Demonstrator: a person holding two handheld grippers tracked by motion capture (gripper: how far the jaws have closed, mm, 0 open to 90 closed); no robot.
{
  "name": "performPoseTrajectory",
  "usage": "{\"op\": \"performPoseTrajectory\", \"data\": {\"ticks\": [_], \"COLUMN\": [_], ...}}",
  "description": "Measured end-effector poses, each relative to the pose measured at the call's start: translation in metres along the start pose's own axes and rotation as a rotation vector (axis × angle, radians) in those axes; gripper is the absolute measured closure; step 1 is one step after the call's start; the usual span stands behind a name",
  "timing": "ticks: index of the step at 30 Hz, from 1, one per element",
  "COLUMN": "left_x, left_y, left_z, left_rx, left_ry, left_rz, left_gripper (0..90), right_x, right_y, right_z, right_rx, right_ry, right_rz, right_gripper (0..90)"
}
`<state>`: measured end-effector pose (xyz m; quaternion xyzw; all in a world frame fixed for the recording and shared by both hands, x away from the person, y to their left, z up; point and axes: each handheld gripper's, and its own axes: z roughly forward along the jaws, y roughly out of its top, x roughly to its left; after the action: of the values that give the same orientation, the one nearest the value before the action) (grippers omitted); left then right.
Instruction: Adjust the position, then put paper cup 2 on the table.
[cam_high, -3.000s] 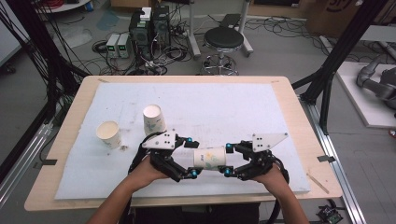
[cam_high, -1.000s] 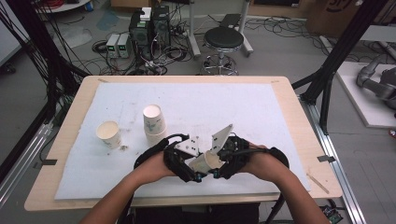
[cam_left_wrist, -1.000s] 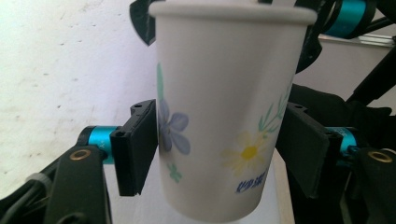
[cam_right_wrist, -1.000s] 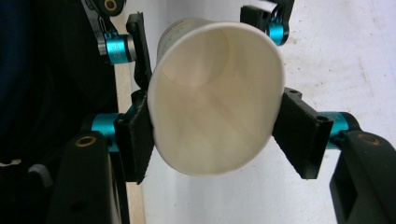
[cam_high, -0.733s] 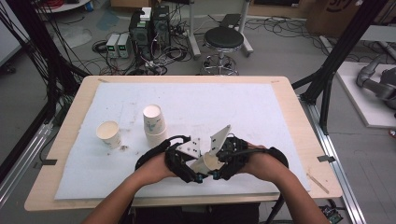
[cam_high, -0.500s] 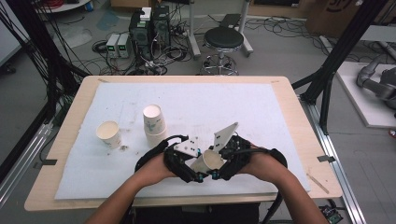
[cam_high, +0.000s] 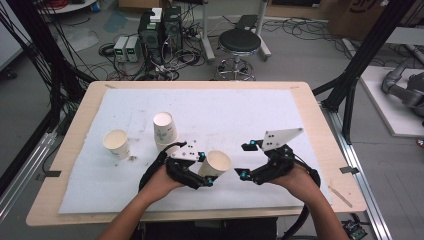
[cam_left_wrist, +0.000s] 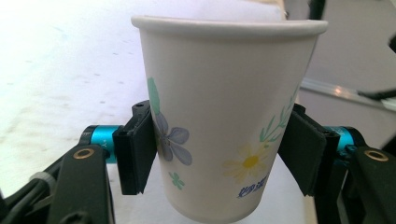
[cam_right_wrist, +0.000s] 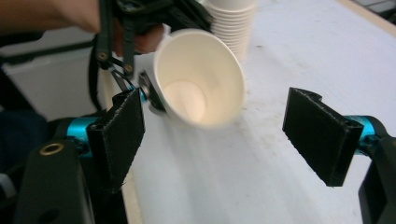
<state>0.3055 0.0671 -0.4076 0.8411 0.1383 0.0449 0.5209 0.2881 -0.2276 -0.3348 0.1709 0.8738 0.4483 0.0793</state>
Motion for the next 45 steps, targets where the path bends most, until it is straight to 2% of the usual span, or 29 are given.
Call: {"op": "performPoseTrajectory", "data": {"ticks": [3,8,14,18,25,33,36,38,42,45], "left_x": [0.003,0.006,0.008,0.009,0.012,0.014,0.017,0.02,0.028,0.034], "left_y": [-0.002,-0.003,0.0,0.001,0.002,0.004,0.008,0.011,0.017,0.02], "left_z": [-0.004,-0.009,-0.014,-0.018,-0.018,-0.009,-0.005,-0.002,0.005,0.013], "left_rx": [-0.068,-0.151,-0.251,-0.302,-0.334,-0.356,-0.357,-0.368,-0.396,-0.4], "left_ry": [0.039,0.077,0.102,0.126,0.146,0.169,0.183,0.184,0.215,0.221], "left_rz": [-0.027,-0.033,-0.03,-0.034,-0.039,-0.047,-0.041,-0.049,-0.073,-0.082], "left_gripper": [32.7,32.5,31.9,31.7,31.5,31.2,31.2,31.2,31.2,31.3], "right_x": [-0.003,-0.007,-0.01,-0.011,-0.013,-0.013,-0.013,-0.013,-0.014,-0.014], "right_y": [-0.015,-0.038,-0.063,-0.073,-0.078,-0.079,-0.079,-0.079,-0.079,-0.08], "right_z": [-0.007,-0.018,-0.026,-0.029,-0.031,-0.033,-0.035,-0.036,-0.034,-0.032], "right_rx": [-0.04,-0.109,-0.144,-0.165,-0.178,-0.182,-0.187,-0.188,-0.179,-0.172], "right_ry": [-0.064,-0.161,-0.217,-0.248,-0.276,-0.283,-0.289,-0.29,-0.286,-0.283], "right_rz": [0.029,0.087,0.141,0.154,0.165,0.163,0.159,0.163,0.166,0.165], "right_gripper": [21.2,21.2,21.2,21.2,21.2,21.3,21.3,21.3,21.3,21.3]}}
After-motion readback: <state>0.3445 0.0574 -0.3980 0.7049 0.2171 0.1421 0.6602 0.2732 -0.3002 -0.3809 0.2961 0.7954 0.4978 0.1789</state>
